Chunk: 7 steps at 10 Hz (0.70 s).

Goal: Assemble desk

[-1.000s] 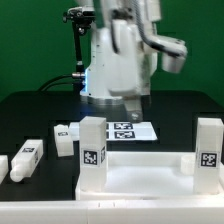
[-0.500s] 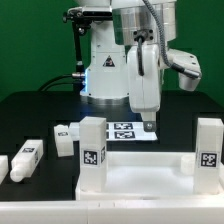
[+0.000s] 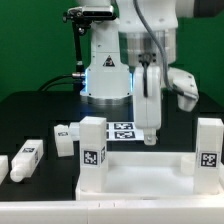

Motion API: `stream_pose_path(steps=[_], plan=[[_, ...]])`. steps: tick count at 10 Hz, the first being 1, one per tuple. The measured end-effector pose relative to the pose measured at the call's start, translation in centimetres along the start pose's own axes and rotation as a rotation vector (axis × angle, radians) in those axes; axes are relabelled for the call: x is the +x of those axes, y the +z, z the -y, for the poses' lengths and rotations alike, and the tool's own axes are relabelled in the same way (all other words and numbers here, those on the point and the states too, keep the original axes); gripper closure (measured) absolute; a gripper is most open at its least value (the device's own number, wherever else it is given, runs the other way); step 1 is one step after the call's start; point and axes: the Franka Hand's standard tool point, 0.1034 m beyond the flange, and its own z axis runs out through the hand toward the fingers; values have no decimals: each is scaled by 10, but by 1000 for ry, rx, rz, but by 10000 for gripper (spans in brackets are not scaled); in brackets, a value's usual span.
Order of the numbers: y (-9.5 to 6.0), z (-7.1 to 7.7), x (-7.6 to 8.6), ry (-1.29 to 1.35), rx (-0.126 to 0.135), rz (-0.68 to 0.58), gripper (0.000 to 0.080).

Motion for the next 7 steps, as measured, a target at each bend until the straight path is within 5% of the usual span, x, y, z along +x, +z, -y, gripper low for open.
stream_pose_path(steps=[6,7], plan=[[4,0,1,-8,-11,-7,150],[7,5,5,-3,64,1,150]])
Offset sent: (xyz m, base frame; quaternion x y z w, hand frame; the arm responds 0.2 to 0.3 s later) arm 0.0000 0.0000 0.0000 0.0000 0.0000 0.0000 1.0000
